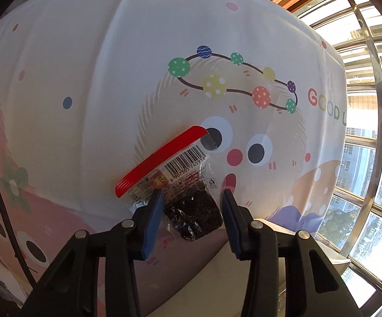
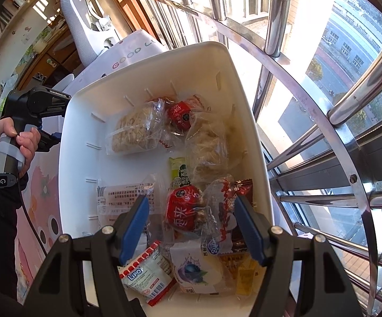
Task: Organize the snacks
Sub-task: 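Close the left tool on the red-topped dried fruit bag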
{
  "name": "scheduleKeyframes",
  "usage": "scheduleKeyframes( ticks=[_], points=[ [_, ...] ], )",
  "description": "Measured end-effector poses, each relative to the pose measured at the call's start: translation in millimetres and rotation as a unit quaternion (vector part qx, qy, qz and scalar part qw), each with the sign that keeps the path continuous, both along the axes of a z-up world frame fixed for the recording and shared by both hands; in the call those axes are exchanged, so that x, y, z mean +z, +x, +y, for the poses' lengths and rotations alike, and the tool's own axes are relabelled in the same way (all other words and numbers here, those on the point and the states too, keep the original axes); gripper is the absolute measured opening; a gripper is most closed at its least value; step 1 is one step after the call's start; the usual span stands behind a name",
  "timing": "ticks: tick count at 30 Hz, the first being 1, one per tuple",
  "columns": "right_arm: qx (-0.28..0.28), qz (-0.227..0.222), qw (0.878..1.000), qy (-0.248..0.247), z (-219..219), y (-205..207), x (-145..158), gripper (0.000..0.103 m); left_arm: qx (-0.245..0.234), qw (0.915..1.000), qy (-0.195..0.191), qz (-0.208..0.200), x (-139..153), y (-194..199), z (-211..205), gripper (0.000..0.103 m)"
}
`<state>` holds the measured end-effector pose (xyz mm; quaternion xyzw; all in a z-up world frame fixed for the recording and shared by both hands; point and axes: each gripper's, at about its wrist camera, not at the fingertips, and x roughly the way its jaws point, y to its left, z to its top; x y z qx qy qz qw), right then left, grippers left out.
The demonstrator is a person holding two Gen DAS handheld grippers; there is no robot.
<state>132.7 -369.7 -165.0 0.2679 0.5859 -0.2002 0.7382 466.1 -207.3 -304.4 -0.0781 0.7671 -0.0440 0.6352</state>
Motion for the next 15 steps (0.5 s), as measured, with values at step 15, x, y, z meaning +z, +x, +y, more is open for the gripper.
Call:
scheduleKeyframes(
  ticks=[15],
  points=[
    [0.018, -0.022, 1.0, 0.006, -1.3, -9.5, 9.5, 0.067, 0.024, 0.9994, -0.018, -0.017, 21.8, -30.9, 29.4, 0.016]
  ],
)
